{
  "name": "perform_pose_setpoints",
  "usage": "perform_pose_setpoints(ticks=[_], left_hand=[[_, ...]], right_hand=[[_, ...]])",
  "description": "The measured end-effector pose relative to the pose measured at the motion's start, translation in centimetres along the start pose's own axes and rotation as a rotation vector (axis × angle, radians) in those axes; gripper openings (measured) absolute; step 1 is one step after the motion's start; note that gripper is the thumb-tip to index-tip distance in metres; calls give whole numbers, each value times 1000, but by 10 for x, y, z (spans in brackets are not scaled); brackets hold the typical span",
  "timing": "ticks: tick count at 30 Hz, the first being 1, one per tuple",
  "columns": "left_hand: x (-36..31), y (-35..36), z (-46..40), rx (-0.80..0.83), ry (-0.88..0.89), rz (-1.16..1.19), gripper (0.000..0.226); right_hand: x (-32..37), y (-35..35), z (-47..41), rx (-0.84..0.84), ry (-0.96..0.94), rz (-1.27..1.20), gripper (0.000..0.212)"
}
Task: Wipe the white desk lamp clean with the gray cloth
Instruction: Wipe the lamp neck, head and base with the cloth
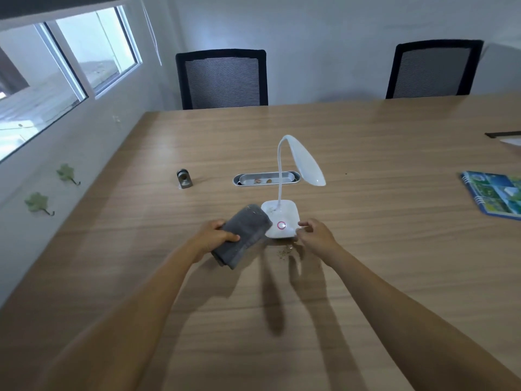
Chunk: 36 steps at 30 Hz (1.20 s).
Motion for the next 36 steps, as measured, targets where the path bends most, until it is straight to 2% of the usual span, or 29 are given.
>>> perform_pose_setpoints(ticks=[1, 3, 6, 7, 11, 14, 17, 19, 24, 28, 33, 35, 36], left_hand=[[-4, -1, -4, -49, 32, -33, 14], [-11, -1, -15, -145, 102, -140, 20], [-22, 4, -28, -297, 250, -294, 17], [-25, 5, -29, -360, 309, -383, 14], [-35, 23, -25, -555, 413, -655, 32], [-37, 43, -32, -595, 424, -797, 34], [-31, 65, -44, -532, 534, -898, 48], [-23, 77, -57, -421, 566, -914, 56], [-8, 85, -83, -156, 504, -841, 61], [-13, 82, -78, -98, 466, -1053, 68], [-15, 71, -50, -24, 607, -1336, 63], [-12, 63, -41, 10, 670, -1369, 66], [-12, 58, -39, -11, 692, -1310, 67]], right_hand=[[-1, -5, -6, -19, -98, 186, 38], [-3, -4, -14, 57, -257, 495, 43], [-9, 2, -24, 212, -348, 789, 55], [-9, 3, -25, 241, -358, 849, 59], [-7, 8, -33, 284, -407, 982, 65], [-10, 11, -35, 306, -403, 1016, 64], [-10, 11, -34, 306, -396, 1002, 63], [-7, 11, -34, 308, -393, 992, 62], [1, 10, -35, 314, -410, 1010, 58], [3, 10, -36, 327, -408, 1008, 58], [5, 9, -36, 351, -393, 1015, 59], [7, 9, -36, 354, -400, 1015, 58], [8, 8, -37, 353, -402, 1016, 58]])
Point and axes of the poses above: each hand's wrist, its own z-axis away from the middle knuckle, its own y-axis out of the palm, x = y × z, the point moved 5 cm from there along -z, towards the middle knuckle
